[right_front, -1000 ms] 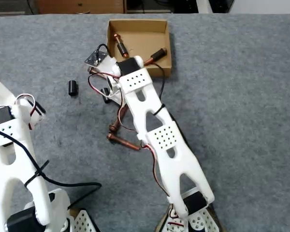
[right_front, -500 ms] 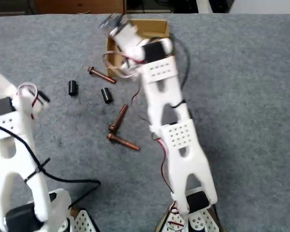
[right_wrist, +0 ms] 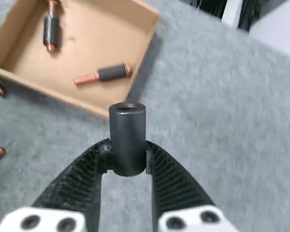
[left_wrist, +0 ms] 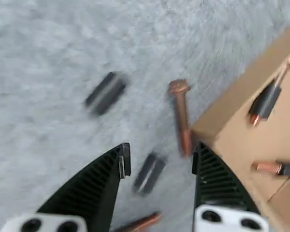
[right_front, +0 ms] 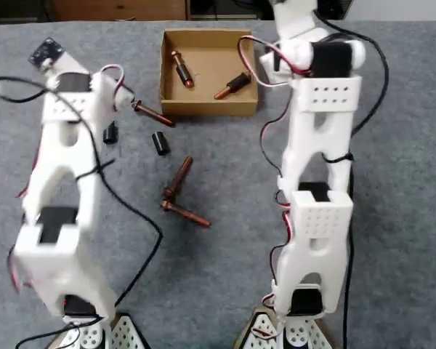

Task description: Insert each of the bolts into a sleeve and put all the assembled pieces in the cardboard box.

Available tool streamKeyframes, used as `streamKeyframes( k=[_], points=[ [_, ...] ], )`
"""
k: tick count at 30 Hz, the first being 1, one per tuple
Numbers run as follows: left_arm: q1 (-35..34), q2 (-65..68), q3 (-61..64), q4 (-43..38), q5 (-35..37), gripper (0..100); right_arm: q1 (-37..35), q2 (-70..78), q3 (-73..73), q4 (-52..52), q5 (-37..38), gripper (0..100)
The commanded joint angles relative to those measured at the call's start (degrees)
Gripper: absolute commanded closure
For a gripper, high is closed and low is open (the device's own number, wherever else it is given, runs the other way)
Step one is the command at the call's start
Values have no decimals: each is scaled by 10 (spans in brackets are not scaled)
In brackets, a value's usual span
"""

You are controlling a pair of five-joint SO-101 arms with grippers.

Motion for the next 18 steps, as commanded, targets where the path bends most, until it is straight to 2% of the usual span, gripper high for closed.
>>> streamKeyframes(
  k=[1, 6, 11, 15, 18],
  points=[
    [16, 103, -180, 37, 62, 784, 22, -43, 36, 8, -6, 996],
    [31, 251, -393, 113, 91, 784, 43, -18, 38, -26, -5, 996],
    [36, 375, -570, 152, 126, 791, 55, 3, 38, -62, -5, 996],
    [38, 446, -648, 163, 132, 811, 68, 10, 37, -85, -5, 996],
    [41, 473, -663, 163, 132, 811, 73, 7, 37, -91, -5, 996]
  ],
)
